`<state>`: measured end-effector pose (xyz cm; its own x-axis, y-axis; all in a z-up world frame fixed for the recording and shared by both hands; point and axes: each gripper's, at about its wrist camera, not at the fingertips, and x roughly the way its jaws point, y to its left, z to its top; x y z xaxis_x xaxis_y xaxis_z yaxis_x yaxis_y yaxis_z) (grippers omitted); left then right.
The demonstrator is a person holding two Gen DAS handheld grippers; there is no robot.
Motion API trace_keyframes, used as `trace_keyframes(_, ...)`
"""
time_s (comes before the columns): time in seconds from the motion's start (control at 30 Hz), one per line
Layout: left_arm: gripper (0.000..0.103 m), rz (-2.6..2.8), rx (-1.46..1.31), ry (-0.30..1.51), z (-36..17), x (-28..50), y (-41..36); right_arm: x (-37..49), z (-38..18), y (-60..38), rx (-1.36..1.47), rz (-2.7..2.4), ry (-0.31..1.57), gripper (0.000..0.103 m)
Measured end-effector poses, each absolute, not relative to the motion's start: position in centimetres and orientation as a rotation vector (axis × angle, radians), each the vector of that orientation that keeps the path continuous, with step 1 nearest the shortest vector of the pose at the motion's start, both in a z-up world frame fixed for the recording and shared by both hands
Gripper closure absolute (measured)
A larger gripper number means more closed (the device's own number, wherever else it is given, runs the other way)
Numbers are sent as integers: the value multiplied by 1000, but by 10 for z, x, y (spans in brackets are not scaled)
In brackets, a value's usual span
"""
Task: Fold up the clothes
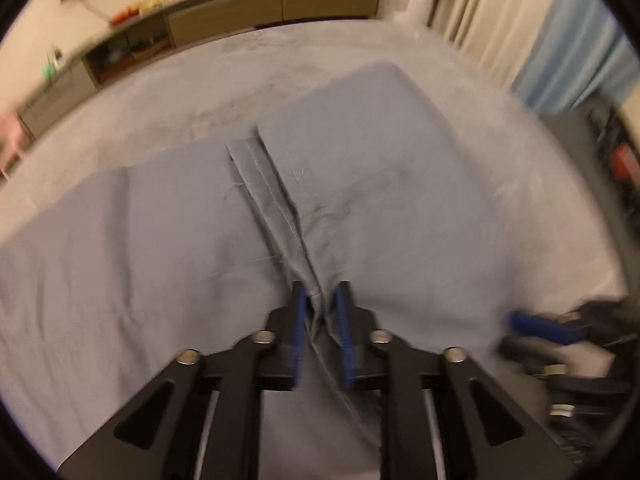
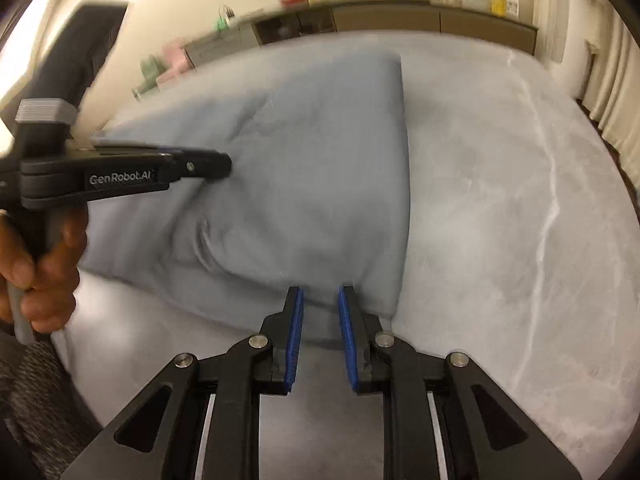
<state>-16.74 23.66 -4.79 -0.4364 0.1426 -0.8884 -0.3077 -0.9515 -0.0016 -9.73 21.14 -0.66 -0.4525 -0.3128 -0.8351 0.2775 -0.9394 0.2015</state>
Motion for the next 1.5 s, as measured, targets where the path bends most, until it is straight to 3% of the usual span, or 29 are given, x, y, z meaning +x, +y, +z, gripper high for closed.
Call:
trace_keyframes(0.1,75,2474,-1438,167,-46,-166,232,-93,6,214,1331,-2436,-110,84)
trace_keyframes(0.27,70,2457,-1430,-108,-41,-165,204,-99,32,218,1111,-2530,-216,84)
trace_keyframes(0.43,70,2430,-1394,-316,-22,-126,146,-144,-7,200,1389,-2500,-116,86)
trace_keyframes(0.5,59,2459,-1368,-370,-12,-108,114,-148,9,199,1310,-2519,-151,85)
trace_keyframes(0.57,52,2540,-1355,-425,-7,-91,72,-161,19,193,1257,-2565,-121,82)
trace_keyframes(0.67,51,2704,-1400,-568,-7,-68,-4,-192,7,185,1356,-2586,-93,73)
trace_keyframes(0.73,49,2814,-1409,-761,-7,-45,-67,-210,-4,181,1442,-2599,-95,72)
trace_keyframes(0.8,41,2934,-1365,-978,-10,-13,-128,-215,1,169,1509,-2600,-73,72)
trace_keyframes(0.9,34,3092,-1287,-1299,-20,32,-212,-208,14,156,1441,-2619,14,65)
trace_keyframes(1.03,33,3162,-1237,-1650,-49,75,-301,-192,19,132,1413,-2643,111,64)
trace_keyframes(1.23,33,2780,-989,-2241,-114,101,-380,-132,91,54,1215,-2608,191,58)
trace_keyframes(1.33,31,2699,-937,-2289,-128,94,-385,-107,108,-38,1109,-2444,269,52)
trace_keyframes(1.5,27,2732,-961,-2210,-128,81,-391,-69,124,-199,970,-2134,338,51)
